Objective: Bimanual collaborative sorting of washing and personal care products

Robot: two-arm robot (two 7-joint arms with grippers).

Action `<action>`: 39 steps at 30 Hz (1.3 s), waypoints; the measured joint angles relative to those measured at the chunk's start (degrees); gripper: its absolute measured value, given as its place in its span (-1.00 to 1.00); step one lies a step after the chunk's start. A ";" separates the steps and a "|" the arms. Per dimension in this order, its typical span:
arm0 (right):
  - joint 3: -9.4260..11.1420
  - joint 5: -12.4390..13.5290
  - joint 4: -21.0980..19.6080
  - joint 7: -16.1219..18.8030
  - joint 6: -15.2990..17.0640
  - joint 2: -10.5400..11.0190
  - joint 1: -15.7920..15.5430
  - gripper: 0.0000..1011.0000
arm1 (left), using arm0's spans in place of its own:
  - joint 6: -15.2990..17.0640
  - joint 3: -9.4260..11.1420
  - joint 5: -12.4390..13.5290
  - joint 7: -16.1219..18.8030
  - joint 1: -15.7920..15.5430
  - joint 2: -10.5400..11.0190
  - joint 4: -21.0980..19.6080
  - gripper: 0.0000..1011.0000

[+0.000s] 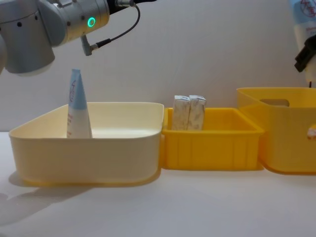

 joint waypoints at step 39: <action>0.43 0.09 3.02 1.59 0.89 0.23 2.55 0.98 | 0.00 0.00 0.00 0.00 0.00 0.00 0.00 0.98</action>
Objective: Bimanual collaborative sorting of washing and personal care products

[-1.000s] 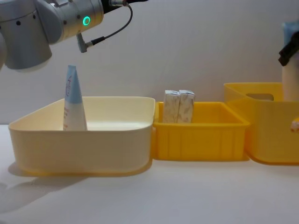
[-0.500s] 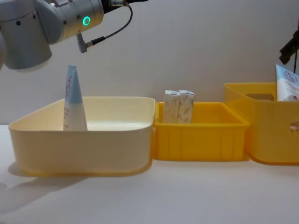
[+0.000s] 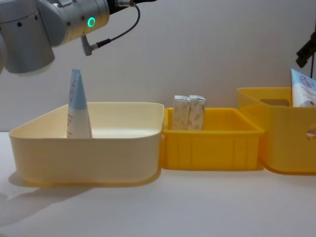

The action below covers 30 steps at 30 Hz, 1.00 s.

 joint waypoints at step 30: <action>0.00 0.00 0.12 0.06 0.01 0.00 0.11 0.98 | 0.00 0.00 0.00 0.00 0.00 0.00 0.00 0.98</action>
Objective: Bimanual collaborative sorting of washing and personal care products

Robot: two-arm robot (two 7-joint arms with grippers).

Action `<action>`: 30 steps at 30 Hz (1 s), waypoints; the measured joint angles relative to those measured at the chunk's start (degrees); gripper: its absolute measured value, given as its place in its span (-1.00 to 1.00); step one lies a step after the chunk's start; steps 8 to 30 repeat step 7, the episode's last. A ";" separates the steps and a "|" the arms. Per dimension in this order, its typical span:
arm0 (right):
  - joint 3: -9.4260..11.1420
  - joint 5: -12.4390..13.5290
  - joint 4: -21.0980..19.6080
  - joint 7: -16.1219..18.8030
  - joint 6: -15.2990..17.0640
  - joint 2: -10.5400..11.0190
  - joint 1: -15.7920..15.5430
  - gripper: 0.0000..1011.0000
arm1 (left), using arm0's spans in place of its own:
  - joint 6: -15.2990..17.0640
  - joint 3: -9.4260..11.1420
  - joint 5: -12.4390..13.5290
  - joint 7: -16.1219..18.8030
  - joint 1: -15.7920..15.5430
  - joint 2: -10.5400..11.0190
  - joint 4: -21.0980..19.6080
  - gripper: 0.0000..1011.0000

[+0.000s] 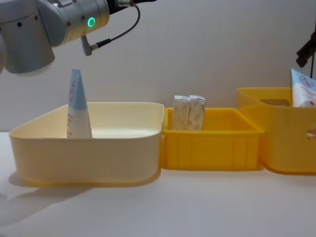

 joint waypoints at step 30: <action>0.00 0.00 -0.01 0.00 0.00 0.00 0.00 0.98 | 0.00 0.00 0.00 0.00 0.00 0.00 0.00 0.98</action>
